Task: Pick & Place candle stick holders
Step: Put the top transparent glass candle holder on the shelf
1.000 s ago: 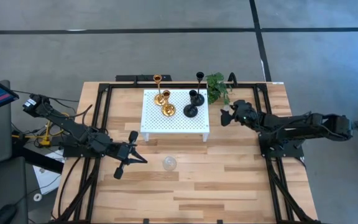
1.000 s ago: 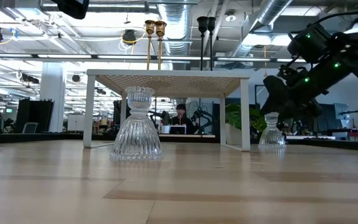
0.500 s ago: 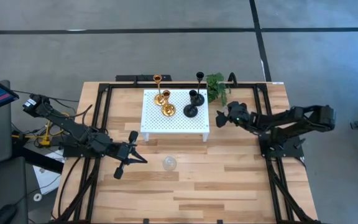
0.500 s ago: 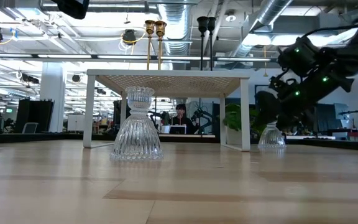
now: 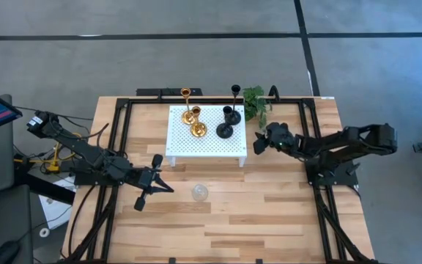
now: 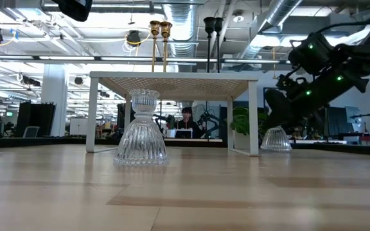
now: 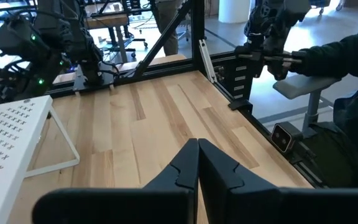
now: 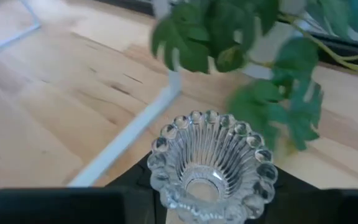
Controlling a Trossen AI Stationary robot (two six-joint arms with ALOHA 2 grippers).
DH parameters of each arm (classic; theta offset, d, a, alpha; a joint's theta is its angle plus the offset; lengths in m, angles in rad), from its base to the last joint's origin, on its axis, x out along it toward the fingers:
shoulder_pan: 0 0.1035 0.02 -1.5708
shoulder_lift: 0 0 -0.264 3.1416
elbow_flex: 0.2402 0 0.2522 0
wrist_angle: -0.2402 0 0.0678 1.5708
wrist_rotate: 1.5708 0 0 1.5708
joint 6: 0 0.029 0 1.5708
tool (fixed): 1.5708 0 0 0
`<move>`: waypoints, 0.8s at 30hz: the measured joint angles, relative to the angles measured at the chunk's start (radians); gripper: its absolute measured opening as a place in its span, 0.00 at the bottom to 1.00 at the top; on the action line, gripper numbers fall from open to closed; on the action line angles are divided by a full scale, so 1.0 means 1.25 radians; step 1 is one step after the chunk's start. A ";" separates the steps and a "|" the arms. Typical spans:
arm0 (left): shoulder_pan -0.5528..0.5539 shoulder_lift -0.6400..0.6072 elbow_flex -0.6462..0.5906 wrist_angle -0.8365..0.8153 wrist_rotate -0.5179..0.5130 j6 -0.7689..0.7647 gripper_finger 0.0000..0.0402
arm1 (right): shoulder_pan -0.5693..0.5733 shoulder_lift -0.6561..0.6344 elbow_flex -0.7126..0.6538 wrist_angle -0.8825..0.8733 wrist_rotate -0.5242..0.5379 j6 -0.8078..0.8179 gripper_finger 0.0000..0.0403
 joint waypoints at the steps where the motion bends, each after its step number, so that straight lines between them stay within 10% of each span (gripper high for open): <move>1: 0.000 0.000 0.000 -0.001 0.000 0.000 0.02 | 0.008 -0.009 0.000 -0.001 0.000 -0.001 0.28; 24: 0.000 0.000 0.000 -0.013 0.000 -0.036 0.02 | 0.282 -0.251 0.113 -0.487 0.002 0.223 0.28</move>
